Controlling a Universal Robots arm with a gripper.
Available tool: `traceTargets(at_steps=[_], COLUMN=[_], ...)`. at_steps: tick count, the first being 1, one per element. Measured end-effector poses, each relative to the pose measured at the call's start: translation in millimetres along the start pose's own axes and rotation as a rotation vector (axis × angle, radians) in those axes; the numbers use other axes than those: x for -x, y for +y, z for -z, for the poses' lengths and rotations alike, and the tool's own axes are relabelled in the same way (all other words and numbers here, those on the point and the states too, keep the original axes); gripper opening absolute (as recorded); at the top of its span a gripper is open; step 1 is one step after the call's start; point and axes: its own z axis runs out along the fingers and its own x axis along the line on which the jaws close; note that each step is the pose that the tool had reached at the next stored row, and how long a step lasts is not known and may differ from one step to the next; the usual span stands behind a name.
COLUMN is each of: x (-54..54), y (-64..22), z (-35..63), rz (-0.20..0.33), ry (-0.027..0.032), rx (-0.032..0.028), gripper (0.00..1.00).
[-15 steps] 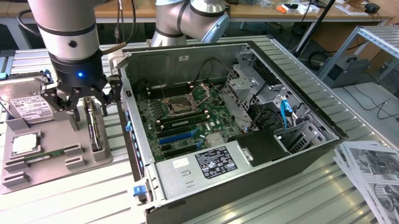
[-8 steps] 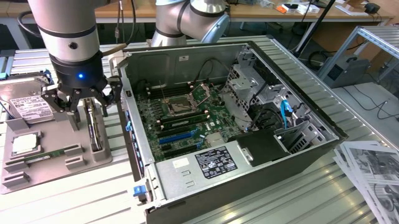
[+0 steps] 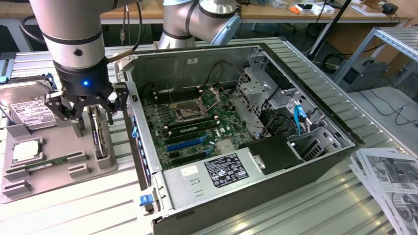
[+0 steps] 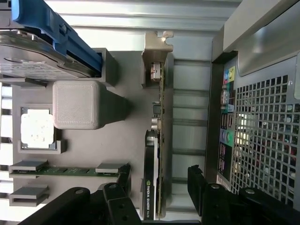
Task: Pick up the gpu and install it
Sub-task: 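Pick up the gpu and move the gpu toward the slot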
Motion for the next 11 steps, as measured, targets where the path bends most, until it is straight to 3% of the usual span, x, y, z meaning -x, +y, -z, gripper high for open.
traceTargets(at_steps=[11], x=[0.7], y=[-0.7], z=[-16.7], rz=[0.000], ry=[-0.0002], rx=[0.0031], gripper=[0.60])
